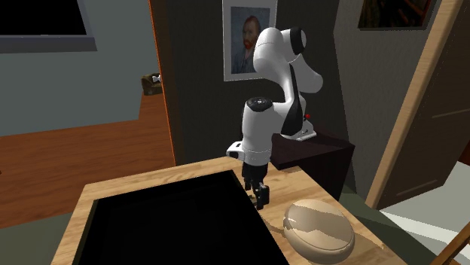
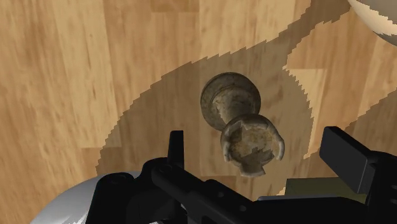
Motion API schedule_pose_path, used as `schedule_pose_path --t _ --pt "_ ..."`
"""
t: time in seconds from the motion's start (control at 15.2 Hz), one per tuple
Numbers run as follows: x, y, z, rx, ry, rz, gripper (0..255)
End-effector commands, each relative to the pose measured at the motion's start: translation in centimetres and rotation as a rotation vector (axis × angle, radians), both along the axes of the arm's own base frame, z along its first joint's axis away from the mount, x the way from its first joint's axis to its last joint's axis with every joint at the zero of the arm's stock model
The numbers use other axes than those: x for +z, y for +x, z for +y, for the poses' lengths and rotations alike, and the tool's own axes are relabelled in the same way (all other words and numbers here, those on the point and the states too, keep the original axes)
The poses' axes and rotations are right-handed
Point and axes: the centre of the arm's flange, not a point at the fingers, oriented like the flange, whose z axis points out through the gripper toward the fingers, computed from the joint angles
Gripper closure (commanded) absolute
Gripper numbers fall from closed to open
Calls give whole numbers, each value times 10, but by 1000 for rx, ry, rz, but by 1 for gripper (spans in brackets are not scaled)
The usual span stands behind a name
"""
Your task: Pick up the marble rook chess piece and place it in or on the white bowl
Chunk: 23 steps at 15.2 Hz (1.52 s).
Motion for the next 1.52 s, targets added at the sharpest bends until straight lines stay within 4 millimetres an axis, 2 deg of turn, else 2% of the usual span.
schedule_pose_path --t 0.0,0.59,1.45 --pt "0 0 0 0 0 0 255" --pt "0 0 0 0 0 0 255" --pt "69 0 0 0 0 0 255"
